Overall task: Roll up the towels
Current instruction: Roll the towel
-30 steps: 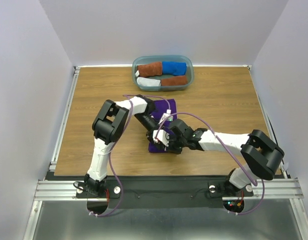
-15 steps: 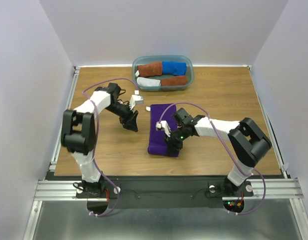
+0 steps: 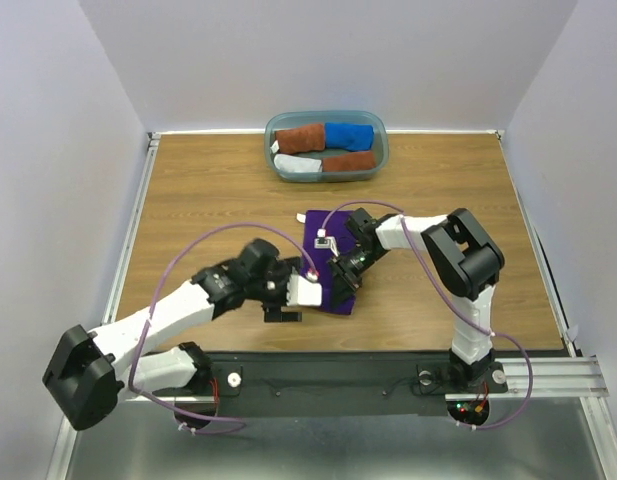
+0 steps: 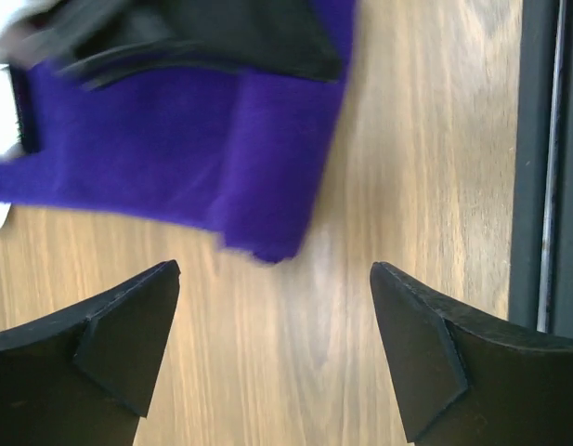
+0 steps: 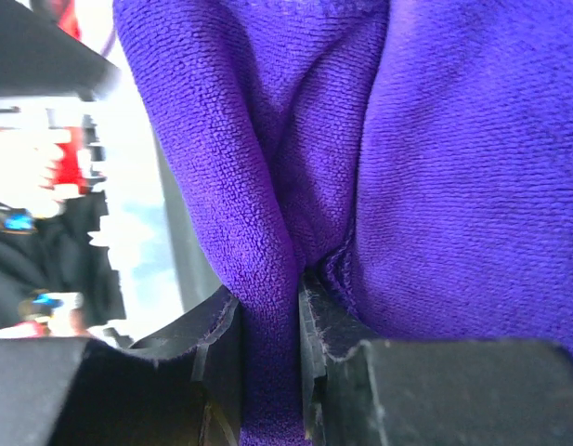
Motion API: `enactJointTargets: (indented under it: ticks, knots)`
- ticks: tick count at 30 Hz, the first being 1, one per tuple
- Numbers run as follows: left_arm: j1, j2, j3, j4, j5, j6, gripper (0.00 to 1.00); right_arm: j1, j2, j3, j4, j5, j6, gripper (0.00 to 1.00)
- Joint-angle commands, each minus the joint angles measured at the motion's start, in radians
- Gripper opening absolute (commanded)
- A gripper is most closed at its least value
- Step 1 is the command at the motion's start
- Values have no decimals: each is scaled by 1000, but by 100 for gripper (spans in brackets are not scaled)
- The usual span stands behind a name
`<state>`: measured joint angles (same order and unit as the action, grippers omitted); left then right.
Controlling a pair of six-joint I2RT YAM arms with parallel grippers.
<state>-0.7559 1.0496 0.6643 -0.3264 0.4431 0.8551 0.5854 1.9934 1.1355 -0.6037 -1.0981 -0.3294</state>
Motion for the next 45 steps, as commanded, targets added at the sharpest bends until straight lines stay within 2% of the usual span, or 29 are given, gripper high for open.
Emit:
enactJointTargets:
  ticks: [1,5,10,13,18,22,23,25,26,30,31,34,38,41,45]
  knots:
    - [-155,-11,-86,236,-254,16,96,-6,67,35,-97,-14,-16,3]
    - [-293,21,-124,363,-320,94,99,-12,123,72,-129,-26,-20,4]
    - [-355,105,-155,440,-356,140,99,-22,179,112,-183,-42,-56,5]
    - [-365,168,-167,495,-385,151,93,-29,200,138,-220,-52,-85,5]
    - [-365,266,-181,556,-432,145,79,-35,242,174,-294,-37,-152,6]
    - [-365,303,-163,535,-411,127,56,-42,252,207,-329,-31,-177,12]
    - [-365,315,-152,492,-399,113,49,-50,243,220,-334,-23,-178,18]
    - [-364,325,-129,440,-347,95,45,-64,228,236,-340,-11,-171,26]
    - [-362,335,-103,379,-304,82,42,-82,208,260,-344,7,-168,35]
    - [-361,354,-68,271,-241,67,37,-151,159,312,-352,61,-142,58]
    - [-359,368,-52,235,-218,58,37,-180,131,343,-354,85,-131,71]
    - [-352,403,-11,172,-170,38,35,-241,90,406,-358,115,-111,86]
    - [-310,450,67,81,-83,15,35,-318,21,484,-361,132,-91,96]
    - [-232,525,171,-37,24,16,35,-381,-43,497,-360,130,-83,97]
    - [-132,634,299,-173,169,18,35,-421,-224,429,-363,175,-114,97]
